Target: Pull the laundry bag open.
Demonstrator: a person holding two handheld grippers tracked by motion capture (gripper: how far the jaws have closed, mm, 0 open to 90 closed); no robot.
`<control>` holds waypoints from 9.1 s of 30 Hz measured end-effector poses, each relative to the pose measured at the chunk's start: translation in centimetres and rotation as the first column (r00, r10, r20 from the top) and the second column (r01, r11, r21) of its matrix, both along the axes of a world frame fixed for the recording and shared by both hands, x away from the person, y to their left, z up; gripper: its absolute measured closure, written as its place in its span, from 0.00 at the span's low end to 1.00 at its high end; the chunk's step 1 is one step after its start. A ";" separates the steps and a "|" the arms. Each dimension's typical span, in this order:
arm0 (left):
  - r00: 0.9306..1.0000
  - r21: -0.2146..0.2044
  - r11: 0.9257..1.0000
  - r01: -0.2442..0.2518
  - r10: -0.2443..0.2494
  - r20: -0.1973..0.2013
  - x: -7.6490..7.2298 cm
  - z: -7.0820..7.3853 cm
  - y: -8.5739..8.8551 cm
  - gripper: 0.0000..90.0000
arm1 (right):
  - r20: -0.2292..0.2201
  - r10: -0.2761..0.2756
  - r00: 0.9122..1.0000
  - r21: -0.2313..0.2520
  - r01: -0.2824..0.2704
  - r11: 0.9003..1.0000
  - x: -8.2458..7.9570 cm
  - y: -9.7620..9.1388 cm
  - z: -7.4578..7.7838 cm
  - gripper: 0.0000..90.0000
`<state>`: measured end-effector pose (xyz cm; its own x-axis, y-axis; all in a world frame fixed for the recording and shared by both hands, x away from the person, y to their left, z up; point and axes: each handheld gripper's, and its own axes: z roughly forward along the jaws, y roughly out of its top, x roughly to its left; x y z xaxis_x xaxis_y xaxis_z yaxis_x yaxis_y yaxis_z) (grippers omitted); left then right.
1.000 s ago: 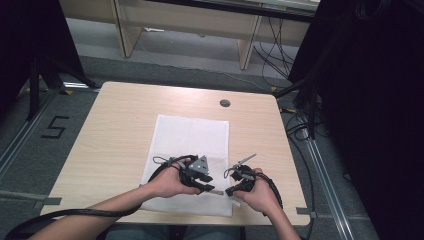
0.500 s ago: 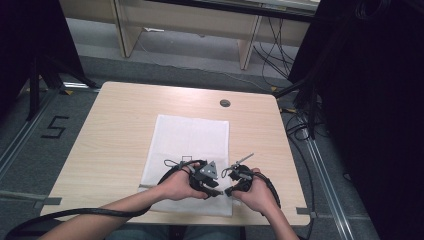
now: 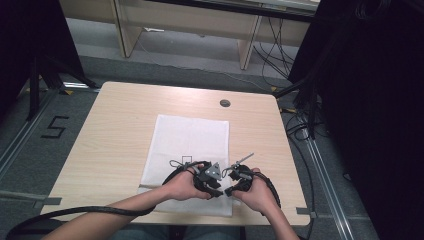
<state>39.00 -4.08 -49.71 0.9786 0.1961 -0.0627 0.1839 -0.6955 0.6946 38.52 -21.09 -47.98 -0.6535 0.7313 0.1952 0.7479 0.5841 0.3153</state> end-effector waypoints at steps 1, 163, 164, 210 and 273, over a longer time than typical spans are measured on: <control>1.000 0.003 1.000 -0.002 0.002 -0.003 0.0 0.0 -0.1 0.74 | 0.002 0.004 1.000 0.001 -0.004 1.000 0.0 0.0 0.0 1.00; 1.000 0.080 0.997 0.022 -0.023 0.013 0.0 1.7 2.5 0.91 | -0.007 0.017 1.000 -0.022 -0.017 1.000 0.2 0.3 0.0 1.00; 1.000 0.080 0.997 0.022 -0.023 0.014 0.0 1.7 2.5 0.91 | -0.007 0.017 1.000 -0.022 -0.017 1.000 0.2 0.3 0.0 1.00; 1.000 0.057 0.998 0.012 -0.012 0.003 0.0 1.4 3.9 0.91 | -0.028 0.012 1.000 -0.016 -0.013 1.000 0.3 0.2 0.1 1.00; 1.000 0.021 1.000 -0.010 0.010 0.011 -0.3 1.0 6.0 0.91 | -0.029 -0.002 1.000 -0.018 0.001 1.000 0.3 0.2 0.0 1.00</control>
<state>38.74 1.94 -48.70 0.9771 0.2075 -0.0473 0.1834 -0.7082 0.6818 38.82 -20.87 -47.96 -0.6467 0.7359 0.2005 0.7574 0.5884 0.2830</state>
